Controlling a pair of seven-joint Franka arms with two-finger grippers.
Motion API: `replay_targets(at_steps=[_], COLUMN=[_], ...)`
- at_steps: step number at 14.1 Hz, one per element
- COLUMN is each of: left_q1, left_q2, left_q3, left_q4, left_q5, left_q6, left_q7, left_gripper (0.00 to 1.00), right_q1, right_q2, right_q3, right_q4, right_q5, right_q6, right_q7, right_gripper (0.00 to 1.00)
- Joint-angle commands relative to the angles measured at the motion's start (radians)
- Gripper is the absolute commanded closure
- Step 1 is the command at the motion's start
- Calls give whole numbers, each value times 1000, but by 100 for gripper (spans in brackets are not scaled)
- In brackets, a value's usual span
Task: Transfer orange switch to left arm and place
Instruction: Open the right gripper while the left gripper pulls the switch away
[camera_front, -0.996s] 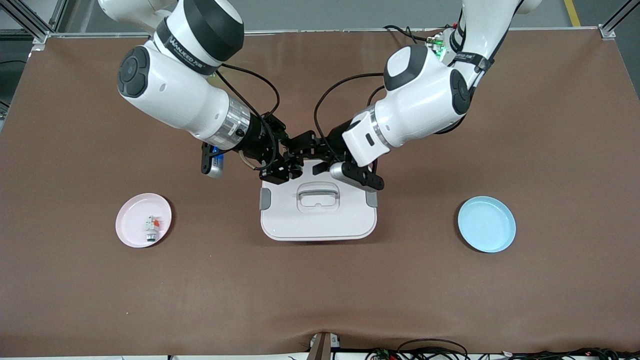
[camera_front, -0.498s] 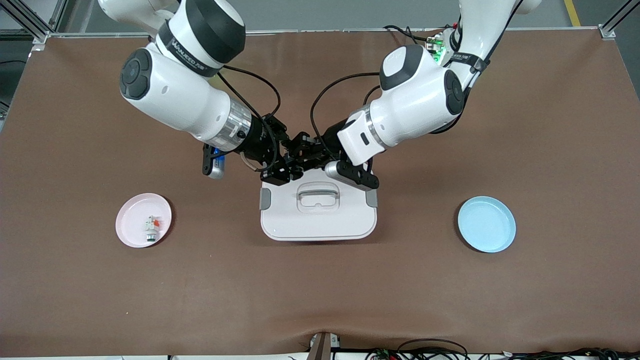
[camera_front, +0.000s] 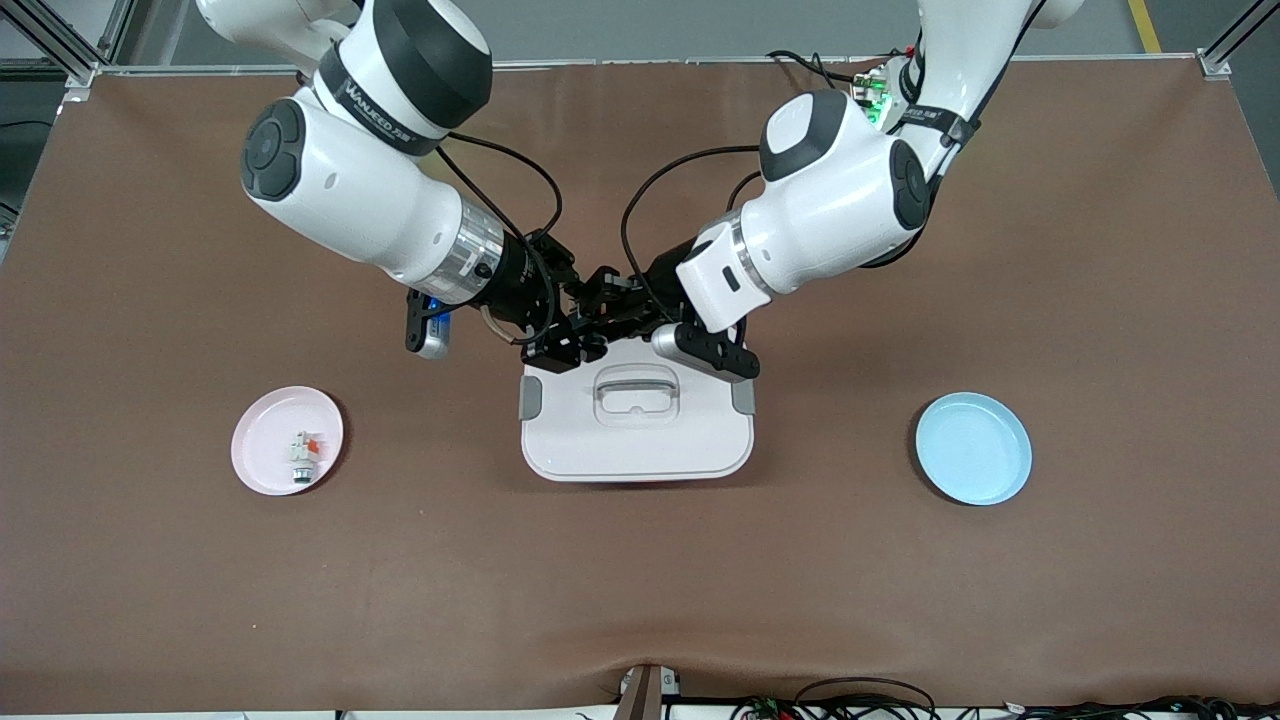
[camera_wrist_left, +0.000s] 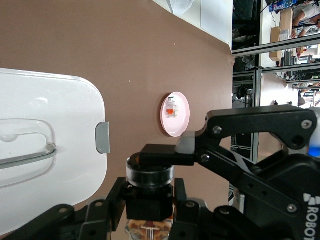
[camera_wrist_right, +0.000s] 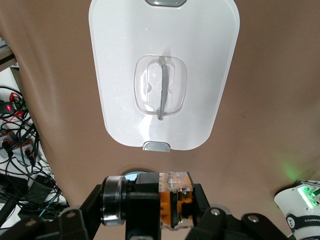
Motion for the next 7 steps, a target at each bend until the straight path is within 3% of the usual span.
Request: replay_targets(at_steps=[1, 7], left_q1=[6, 68], left_q2=[-18, -56], left_q3=[7, 15], left_q4=[1, -2], left_q5=[1, 37], left_q6=[-40, -199], left_q7=[7, 3], left_gripper=[100, 100], right_q1=[11, 13], right_q2=[7, 7], right_q3=[-11, -11], right_q4=[26, 26], right_q5=[15, 15], right_q6=[-5, -5], right_q7=[15, 12], right_gripper=[0, 0])
